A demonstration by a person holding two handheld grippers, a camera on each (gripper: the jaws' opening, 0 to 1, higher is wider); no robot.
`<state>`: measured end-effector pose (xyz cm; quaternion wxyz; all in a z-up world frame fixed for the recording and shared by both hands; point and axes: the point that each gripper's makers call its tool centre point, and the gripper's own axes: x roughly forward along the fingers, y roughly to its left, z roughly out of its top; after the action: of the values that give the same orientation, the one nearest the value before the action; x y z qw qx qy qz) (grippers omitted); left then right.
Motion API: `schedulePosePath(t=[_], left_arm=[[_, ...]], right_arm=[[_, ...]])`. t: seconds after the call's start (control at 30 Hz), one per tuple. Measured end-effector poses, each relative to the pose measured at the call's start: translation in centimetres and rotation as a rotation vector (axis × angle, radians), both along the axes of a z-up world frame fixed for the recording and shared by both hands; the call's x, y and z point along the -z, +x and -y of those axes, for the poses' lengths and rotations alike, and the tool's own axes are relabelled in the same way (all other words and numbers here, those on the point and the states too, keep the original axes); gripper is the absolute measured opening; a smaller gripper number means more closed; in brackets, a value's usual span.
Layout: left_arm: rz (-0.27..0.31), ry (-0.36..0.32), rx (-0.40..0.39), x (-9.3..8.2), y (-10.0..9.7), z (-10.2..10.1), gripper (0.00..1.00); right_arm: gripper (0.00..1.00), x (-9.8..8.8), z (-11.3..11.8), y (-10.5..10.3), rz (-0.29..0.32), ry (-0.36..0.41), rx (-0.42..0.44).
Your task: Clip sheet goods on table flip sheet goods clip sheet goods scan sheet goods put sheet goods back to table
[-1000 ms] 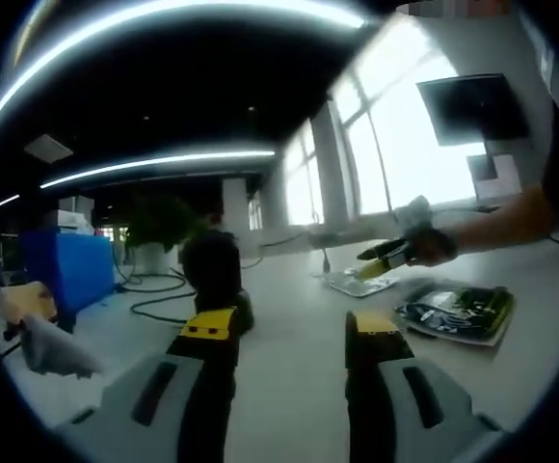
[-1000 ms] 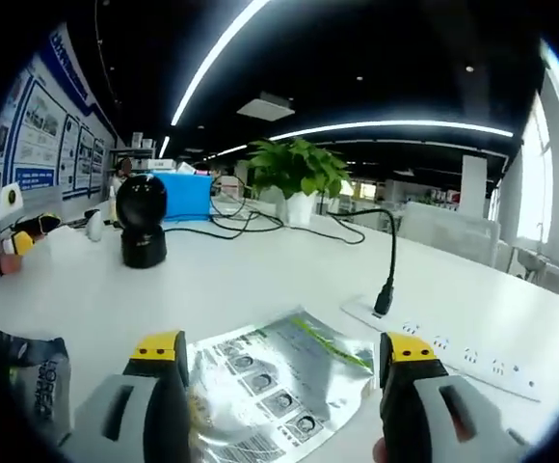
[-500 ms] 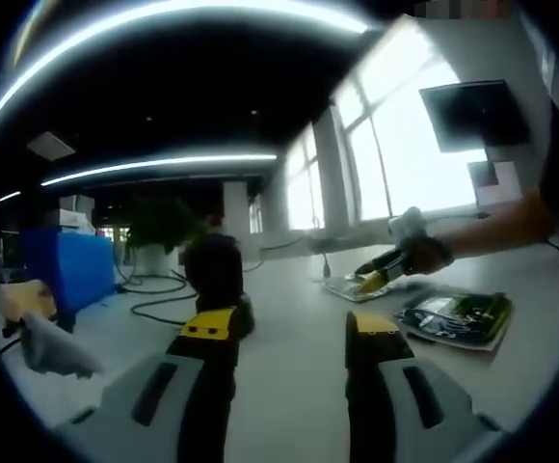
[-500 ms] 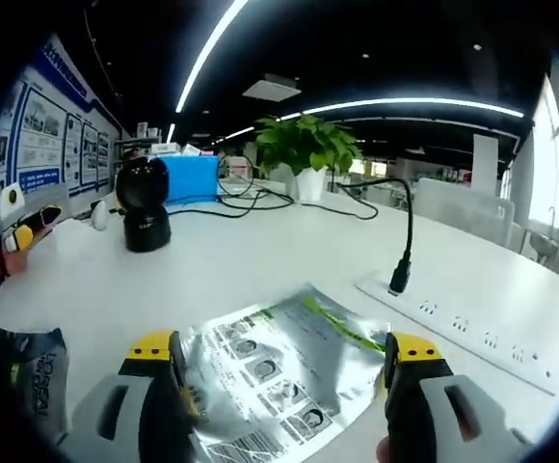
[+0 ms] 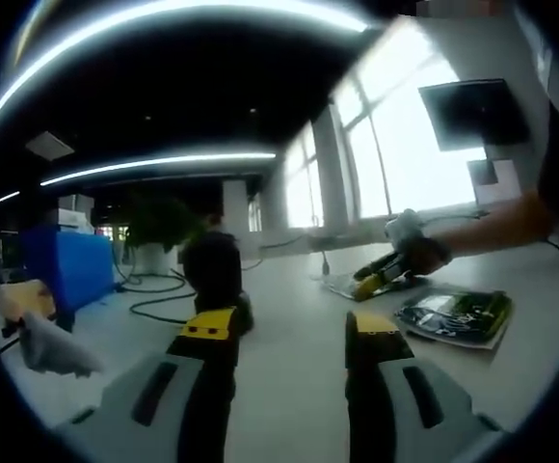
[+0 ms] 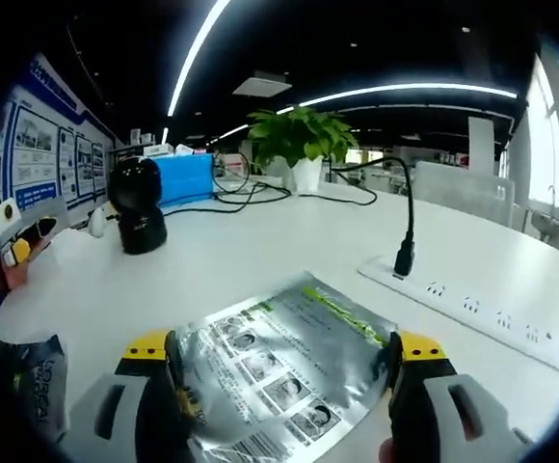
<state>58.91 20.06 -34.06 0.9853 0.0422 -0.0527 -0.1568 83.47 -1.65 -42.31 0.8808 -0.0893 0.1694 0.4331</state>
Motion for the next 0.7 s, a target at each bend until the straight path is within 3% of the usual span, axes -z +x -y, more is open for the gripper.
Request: schedulePosePath(t=[0.37, 0.5, 0.6, 0.7], left_arm=[[-0.036, -0.007, 0.032, 0.7, 0.0, 0.5, 0.35], [-0.042, -0.025, 0.032, 0.7, 0.1, 0.3, 0.35], [-0.039, -0.009, 0.004, 0.6, 0.3, -0.2, 0.35], [-0.068, -0.029, 0.043, 0.9, 0.7, 0.2, 0.35]], right_arm=[[0.87, -0.2, 0.0, -0.3, 0.004, 0.006, -0.010], [0.89, -1.9, -0.2, -0.3, 0.010, 0.097, 0.026], [0.87, -2.7, 0.0, -0.9, 0.037, 0.088, 0.037], [0.86, -4.9, 0.3, -1.7, 0.077, 0.134, 0.066]])
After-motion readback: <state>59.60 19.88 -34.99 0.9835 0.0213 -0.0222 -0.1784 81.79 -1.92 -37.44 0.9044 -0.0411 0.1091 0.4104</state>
